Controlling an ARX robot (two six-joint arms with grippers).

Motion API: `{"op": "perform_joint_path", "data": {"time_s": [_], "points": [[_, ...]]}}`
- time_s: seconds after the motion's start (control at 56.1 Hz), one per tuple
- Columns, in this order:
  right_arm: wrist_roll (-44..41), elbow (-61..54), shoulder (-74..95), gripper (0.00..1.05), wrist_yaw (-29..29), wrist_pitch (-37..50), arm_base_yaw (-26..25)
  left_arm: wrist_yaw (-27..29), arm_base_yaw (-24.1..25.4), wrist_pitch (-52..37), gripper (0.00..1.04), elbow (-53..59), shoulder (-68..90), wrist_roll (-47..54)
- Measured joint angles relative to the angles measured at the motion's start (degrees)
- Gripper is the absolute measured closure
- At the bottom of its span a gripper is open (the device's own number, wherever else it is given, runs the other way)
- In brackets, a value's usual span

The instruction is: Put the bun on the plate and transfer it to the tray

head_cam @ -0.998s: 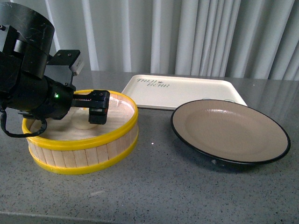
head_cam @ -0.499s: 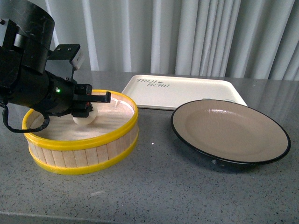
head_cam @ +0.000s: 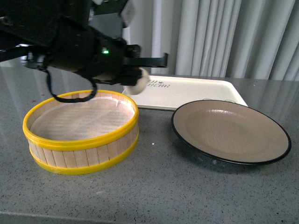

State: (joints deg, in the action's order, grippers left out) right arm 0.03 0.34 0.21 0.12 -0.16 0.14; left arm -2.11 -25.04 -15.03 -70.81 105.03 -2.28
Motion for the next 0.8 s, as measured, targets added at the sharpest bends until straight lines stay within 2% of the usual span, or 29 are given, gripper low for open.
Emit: {"op": "perform_joint_path", "data": {"time_s": [0.143,0.285,0.588,0.642,0.66,0.802], "points": [[-0.02,0.00,0.00,0.08,0.00,0.00,0.00,0.94,-6.23,0.11,1.00,-3.80,2.49,1.60],[0.00,0.00,0.00,0.08,0.00,0.00,0.00,2.03,-10.03,1.55,1.00,-8.35,6.73,2.45],[0.00,0.00,0.00,0.08,0.00,0.00,0.00,6.43,-12.94,6.75,1.00,-15.96,14.93,4.15],[0.00,0.00,0.00,0.08,0.00,0.00,0.00,7.10,-13.20,8.46,1.00,-17.75,16.33,4.66],[0.00,0.00,0.00,0.08,0.00,0.00,0.00,7.54,-13.88,11.43,1.00,-20.57,18.71,4.81],[-0.02,0.00,0.00,0.08,0.00,0.00,0.00,7.32,-14.36,12.50,1.00,-21.24,19.17,4.59]]}}
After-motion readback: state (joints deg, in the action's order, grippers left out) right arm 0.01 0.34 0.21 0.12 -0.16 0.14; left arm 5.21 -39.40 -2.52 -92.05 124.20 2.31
